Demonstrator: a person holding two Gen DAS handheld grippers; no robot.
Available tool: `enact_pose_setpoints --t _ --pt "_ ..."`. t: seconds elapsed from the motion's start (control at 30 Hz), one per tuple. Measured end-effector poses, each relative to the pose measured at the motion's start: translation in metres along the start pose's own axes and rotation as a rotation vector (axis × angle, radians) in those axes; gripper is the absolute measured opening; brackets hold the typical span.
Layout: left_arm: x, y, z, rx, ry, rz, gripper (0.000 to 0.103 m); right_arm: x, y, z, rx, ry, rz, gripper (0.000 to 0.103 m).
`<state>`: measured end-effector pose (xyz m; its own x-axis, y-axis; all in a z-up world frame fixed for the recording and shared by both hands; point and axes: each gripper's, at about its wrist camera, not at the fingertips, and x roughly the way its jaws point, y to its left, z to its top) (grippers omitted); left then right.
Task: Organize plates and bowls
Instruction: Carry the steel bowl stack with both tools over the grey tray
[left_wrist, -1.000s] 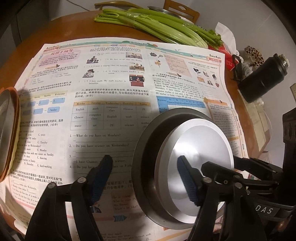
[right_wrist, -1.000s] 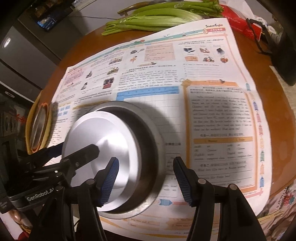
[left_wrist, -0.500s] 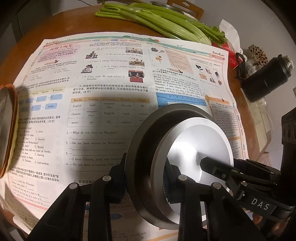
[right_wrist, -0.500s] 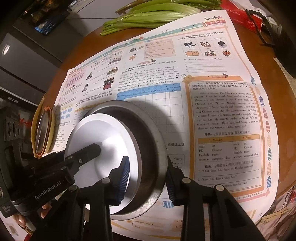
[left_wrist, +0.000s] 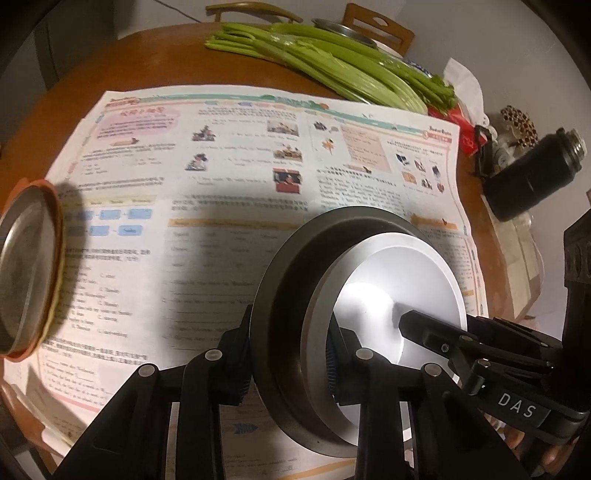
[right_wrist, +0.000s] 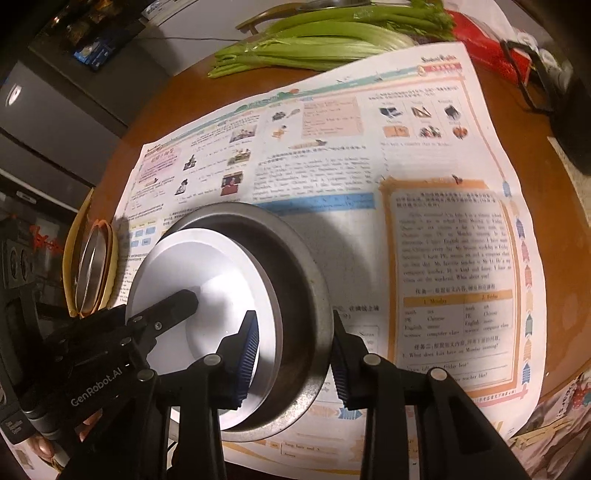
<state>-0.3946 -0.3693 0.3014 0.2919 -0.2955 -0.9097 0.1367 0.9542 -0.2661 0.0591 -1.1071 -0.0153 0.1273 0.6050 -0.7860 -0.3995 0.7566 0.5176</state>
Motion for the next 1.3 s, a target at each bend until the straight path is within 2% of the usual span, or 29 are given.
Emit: enact_pose_setpoints --t 0.17,0.37,0.83,1.03,1.3 --pt "-0.012 0.015 0.006 -0.032 -0.018 0.012 0.032 0.000 0.016 0.011 -0.030 -0.002 0.006 0.036" --pt "-0.038 0.035 0.006 -0.069 -0.090 0.041 0.032 -0.005 0.048 0.024 -0.102 -0.024 -0.004 0.036" --pt "-0.078 0.122 0.006 -0.218 -0.135 0.095 0.033 0.013 0.142 0.050 -0.234 0.001 0.034 0.036" --pt "-0.103 0.161 0.005 -0.284 -0.189 0.140 0.033 0.022 0.201 0.063 -0.323 0.001 0.040 0.036" --pt "-0.108 0.218 0.000 -0.392 -0.179 0.166 0.033 0.049 0.260 0.069 -0.413 0.044 0.070 0.036"
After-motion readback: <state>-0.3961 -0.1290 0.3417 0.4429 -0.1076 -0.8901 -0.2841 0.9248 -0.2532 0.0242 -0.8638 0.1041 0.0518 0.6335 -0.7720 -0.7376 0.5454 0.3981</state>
